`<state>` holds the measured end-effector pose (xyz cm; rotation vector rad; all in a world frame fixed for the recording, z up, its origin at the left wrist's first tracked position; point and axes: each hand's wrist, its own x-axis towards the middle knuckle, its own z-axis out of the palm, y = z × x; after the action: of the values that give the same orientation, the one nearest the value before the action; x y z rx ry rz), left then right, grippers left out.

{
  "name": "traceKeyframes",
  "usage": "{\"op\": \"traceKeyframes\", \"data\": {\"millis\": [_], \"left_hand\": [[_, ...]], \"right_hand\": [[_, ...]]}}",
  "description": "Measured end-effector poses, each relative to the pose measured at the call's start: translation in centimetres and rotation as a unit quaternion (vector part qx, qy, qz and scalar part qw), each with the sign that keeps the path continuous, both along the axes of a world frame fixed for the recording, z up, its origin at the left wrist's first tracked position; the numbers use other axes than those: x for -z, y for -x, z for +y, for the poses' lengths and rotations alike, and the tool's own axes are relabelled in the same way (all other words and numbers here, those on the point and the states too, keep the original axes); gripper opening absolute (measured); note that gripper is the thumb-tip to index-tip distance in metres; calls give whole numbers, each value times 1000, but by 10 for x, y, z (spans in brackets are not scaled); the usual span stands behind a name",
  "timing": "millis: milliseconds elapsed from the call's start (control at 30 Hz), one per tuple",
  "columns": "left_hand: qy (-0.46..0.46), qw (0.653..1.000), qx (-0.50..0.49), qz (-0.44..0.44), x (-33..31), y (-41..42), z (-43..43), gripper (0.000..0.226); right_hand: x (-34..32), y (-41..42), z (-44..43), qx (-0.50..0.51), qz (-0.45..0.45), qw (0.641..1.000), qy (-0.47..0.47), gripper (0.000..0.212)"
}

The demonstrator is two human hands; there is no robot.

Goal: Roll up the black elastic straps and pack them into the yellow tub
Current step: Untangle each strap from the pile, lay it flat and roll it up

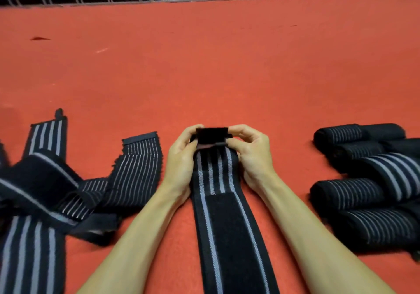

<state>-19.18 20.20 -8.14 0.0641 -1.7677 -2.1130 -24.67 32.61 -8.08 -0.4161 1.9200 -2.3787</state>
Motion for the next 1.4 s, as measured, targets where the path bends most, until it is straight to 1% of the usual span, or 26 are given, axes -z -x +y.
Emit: {"op": "traceKeyframes", "data": {"millis": [67,133,167,233,333,400,467,567,600,633,667,733,800,900,1000,1100,1200,1300,1333,1400], "left_hand": [[-61,996,58,7,-3,-4,0,27],[-94,992,86,10,-5,-6,0,21],[-97,991,91,7,-4,-6,0,15],[-58,994,88,-2,-1,-3,-2,6],[27,998,65,5,6,0,-5,27],[51,997,48,11,6,-1,-6,42],[60,997,41,20,3,-3,-6,51],[89,996,15,26,0,-6,-5,56],[96,995,14,27,0,-7,-4,56],[103,994,13,28,-1,-7,-3,56],[110,993,9,30,-1,-7,-3,55],[118,993,-9,32,0,-6,-2,52],[111,993,-26,30,1,-6,-2,48],[114,992,-42,14,1,-5,-2,44],[112,993,-23,-25,1,-4,1,38],[97,994,-6,-54,2,-1,1,34],[42,996,39,-66,5,-1,-3,31],[-14,990,118,-70,6,-4,-8,38],[-17,989,131,-72,6,-5,-7,41],[-1,989,121,-80,6,-5,-7,51]], "right_hand": [[2,-2,-3,13,14,1000,-8,40],[1,-3,-5,17,19,1000,-6,38],[1,-3,-5,16,19,1000,-5,39],[1,-1,-4,16,8,1000,8,41],[-1,1,-1,6,-19,999,47,41],[-4,-1,1,-4,-15,998,59,40],[-6,-3,2,-20,-20,997,73,37],[-4,-2,0,-32,-48,995,76,18],[-3,-2,-1,-34,-55,996,68,17],[-1,-2,-2,-32,-51,997,43,21],[0,-4,-2,-31,-38,999,3,25],[-2,-9,-4,-29,4,998,-61,27],[-4,-12,-4,-33,19,997,-68,23],[-5,-13,-3,-58,11,997,-59,13],[-5,-12,-2,-75,-6,996,-50,2],[-5,-12,-1,-97,-32,995,-11,9],[-5,-13,0,-118,-40,992,29,16],[-3,-11,1,-127,-39,990,42,19],[-3,-11,2,-130,-37,990,36,19],[-2,-11,4,-138,-29,990,13,18]]}}
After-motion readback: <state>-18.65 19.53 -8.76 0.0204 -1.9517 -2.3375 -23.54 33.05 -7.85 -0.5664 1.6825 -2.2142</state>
